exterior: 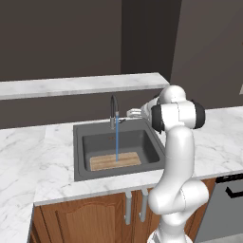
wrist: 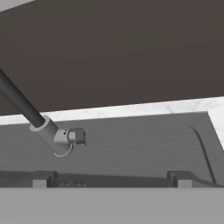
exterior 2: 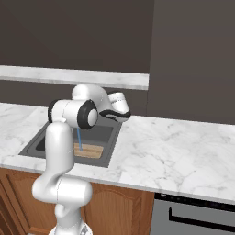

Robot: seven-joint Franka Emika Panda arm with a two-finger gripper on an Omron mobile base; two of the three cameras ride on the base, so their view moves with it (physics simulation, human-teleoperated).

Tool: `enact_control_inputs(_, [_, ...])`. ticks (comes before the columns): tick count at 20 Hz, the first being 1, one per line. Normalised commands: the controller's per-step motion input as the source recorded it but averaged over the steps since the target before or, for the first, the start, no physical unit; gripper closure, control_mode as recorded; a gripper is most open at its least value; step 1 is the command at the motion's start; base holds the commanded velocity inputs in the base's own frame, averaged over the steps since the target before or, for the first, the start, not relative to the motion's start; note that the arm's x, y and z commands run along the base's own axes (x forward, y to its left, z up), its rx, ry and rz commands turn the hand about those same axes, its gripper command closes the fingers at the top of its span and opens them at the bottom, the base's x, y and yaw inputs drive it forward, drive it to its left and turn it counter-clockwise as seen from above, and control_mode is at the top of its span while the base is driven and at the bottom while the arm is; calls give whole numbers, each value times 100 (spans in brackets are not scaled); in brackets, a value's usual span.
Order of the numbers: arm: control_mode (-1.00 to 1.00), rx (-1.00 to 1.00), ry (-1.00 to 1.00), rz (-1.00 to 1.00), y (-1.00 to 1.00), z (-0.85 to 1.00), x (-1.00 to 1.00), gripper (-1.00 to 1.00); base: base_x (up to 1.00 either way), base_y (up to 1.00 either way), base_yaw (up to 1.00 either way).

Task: Turn on the sink faucet with hot water and rinse the cutting board for ten seconds, then turn off the faucet. Push the cutting board to reach the water if necessary.

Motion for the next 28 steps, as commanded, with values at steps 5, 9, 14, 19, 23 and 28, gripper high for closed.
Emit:
enact_control_inputs(5, [-100, 0, 0, 0, 0, 0, 0, -100, 0, 0, 0])
enact_control_inputs(9, [-100, 0, 0, 0, 0, -1, 0, -100, 0, 0, 0])
enact_control_inputs(14, [-100, 0, 0, 0, 0, -9, 1, -100, 0, 0, 0])
enact_control_inputs(19, [-100, 0, 0, 0, 0, -4, 6, -100, 0, 0, 0])
enact_control_inputs(23, [-100, 0, 0, 0, 0, 0, 12, -100, 0, 0, 0])
enact_control_inputs(28, [-100, 0, 0, 0, 0, 0, 12, -100, 0, 0, 0])
